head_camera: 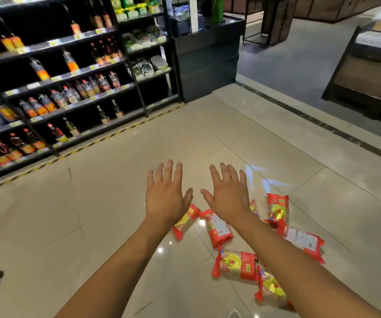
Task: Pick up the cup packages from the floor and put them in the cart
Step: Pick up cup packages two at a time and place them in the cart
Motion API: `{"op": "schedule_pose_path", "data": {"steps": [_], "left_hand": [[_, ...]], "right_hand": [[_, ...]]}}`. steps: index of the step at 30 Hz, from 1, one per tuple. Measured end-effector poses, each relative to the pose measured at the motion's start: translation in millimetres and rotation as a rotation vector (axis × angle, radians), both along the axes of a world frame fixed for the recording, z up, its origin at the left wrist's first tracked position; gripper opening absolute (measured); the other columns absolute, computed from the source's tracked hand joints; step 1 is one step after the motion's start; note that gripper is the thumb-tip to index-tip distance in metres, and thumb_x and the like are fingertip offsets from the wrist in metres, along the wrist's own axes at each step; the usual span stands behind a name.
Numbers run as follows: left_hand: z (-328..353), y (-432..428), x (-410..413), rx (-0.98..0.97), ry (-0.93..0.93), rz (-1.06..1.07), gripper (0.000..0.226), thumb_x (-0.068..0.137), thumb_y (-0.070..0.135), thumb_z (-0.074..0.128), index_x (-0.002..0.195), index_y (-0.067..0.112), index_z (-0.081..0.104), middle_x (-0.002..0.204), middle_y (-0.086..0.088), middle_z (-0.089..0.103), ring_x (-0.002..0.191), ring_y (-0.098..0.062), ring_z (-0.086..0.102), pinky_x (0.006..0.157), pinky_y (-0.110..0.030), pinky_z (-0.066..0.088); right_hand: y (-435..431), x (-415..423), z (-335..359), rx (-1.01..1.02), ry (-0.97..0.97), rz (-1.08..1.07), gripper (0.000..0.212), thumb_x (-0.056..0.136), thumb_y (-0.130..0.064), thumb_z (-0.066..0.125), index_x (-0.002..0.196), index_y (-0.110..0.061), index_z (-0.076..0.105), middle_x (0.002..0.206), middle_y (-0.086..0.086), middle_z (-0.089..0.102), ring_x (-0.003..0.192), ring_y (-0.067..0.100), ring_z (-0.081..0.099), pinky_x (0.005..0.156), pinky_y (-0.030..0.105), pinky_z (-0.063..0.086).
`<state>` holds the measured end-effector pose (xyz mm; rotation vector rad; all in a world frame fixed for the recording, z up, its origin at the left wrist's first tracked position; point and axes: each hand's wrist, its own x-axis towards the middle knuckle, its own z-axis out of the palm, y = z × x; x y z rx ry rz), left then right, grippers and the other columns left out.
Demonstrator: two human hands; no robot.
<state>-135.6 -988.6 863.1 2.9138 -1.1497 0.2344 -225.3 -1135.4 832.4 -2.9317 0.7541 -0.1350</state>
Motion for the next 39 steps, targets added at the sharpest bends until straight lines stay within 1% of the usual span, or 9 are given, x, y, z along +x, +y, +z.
{"op": "schedule_pose_path", "data": {"steps": [5, 8, 15, 20, 24, 27, 32, 36, 39], "left_hand": [[-50.1, -50.0, 77.9, 0.076, 0.082, -0.008, 0.079, 0.097, 0.062, 0.029, 0.161, 0.015, 0.022, 0.167, -0.014, 0.026, 0.153, -0.037, 0.024, 0.124, -0.056, 0.019], [-112.6, -87.3, 134.7, 0.111, 0.163, -0.065, 0.077, 0.096, 0.059, 0.033, 0.155, 0.010, 0.038, 0.160, -0.018, 0.040, 0.146, -0.041, 0.038, 0.119, -0.059, 0.029], [-395.8, -178.6, 275.1, 0.320, 0.332, -0.177, 0.072, 0.091, 0.055, 0.038, 0.142, 0.007, 0.056, 0.145, -0.020, 0.057, 0.131, -0.043, 0.055, 0.108, -0.061, 0.043], [-612.3, -203.3, 348.2, 0.500, 0.439, -0.139, 0.082, 0.093, 0.059, 0.044, 0.159, 0.012, 0.027, 0.162, -0.014, 0.034, 0.147, -0.038, 0.034, 0.118, -0.054, 0.027], [-754.7, -198.0, 374.3, 0.575, 0.474, -0.145, 0.085, 0.086, 0.061, 0.035, 0.149, 0.005, 0.047, 0.149, -0.019, 0.052, 0.131, -0.041, 0.053, 0.105, -0.059, 0.044], [-826.6, -180.2, 387.5, 0.684, 0.596, -0.024, 0.096, 0.087, 0.069, 0.049, 0.158, 0.011, 0.023, 0.160, -0.012, 0.034, 0.140, -0.033, 0.041, 0.111, -0.048, 0.038], [-905.7, -152.0, 428.2, 0.422, 1.002, 0.325, 0.110, 0.044, 0.066, 0.076, 0.138, 0.024, 0.039, 0.128, -0.004, 0.058, 0.119, -0.031, 0.058, 0.099, -0.051, 0.050], [-945.0, -133.4, 447.1, 0.203, 1.275, 0.484, 0.112, 0.026, 0.052, 0.097, 0.124, 0.022, 0.050, 0.116, -0.003, 0.069, 0.107, -0.027, 0.068, 0.095, -0.055, 0.055], [-948.7, -124.1, 438.5, 0.161, 1.362, 0.504, 0.087, 0.033, 0.051, 0.100, 0.110, 0.022, 0.073, 0.101, -0.002, 0.080, 0.094, -0.026, 0.076, 0.092, -0.054, 0.058]], "right_hand": [[-60.9, 69.4, -44.6, 0.051, 0.143, -0.012, 0.078, 0.101, -0.062, 0.028, 0.163, -0.020, 0.010, 0.169, 0.014, 0.017, 0.156, 0.033, 0.014, 0.124, 0.055, 0.009], [-95.9, 109.1, -104.9, 0.085, 0.217, -0.080, 0.081, 0.092, -0.063, 0.025, 0.158, -0.017, 0.034, 0.160, 0.019, 0.039, 0.147, 0.038, 0.036, 0.118, 0.060, 0.024], [-178.3, 200.9, -364.4, 0.159, 0.387, -0.174, 0.078, 0.086, -0.060, 0.034, 0.143, -0.013, 0.058, 0.138, 0.021, 0.062, 0.129, 0.042, 0.057, 0.106, 0.062, 0.042], [-205.5, 224.9, -577.1, 0.260, 0.589, -0.215, 0.076, 0.088, -0.060, 0.052, 0.147, -0.013, 0.053, 0.141, 0.021, 0.061, 0.130, 0.041, 0.057, 0.106, 0.061, 0.043], [-222.5, 221.5, -716.5, 0.378, 0.692, -0.338, 0.078, 0.085, -0.061, 0.046, 0.139, -0.007, 0.060, 0.124, 0.023, 0.068, 0.112, 0.042, 0.064, 0.092, 0.057, 0.051], [-230.3, 219.1, -785.7, 0.495, 0.748, -0.437, 0.080, 0.088, -0.066, 0.055, 0.147, -0.014, 0.043, 0.131, 0.009, 0.062, 0.120, 0.031, 0.059, 0.098, 0.048, 0.049], [-243.0, 220.7, -856.8, 0.894, 0.662, -0.651, 0.084, 0.077, -0.045, 0.080, 0.144, -0.022, 0.035, 0.127, 0.009, 0.057, 0.115, 0.032, 0.059, 0.097, 0.048, 0.052], [-246.2, 216.8, -881.1, 1.011, 0.545, -0.817, 0.069, 0.068, -0.022, 0.091, 0.115, -0.020, 0.040, 0.097, -0.003, 0.065, 0.080, 0.015, 0.066, 0.068, 0.035, 0.056], [-234.9, 215.0, -899.6, 1.036, 0.507, -0.862, 0.101, 0.046, -0.039, 0.100, 0.125, -0.022, 0.039, 0.105, -0.003, 0.069, 0.092, 0.019, 0.067, 0.077, 0.037, 0.057]]}}
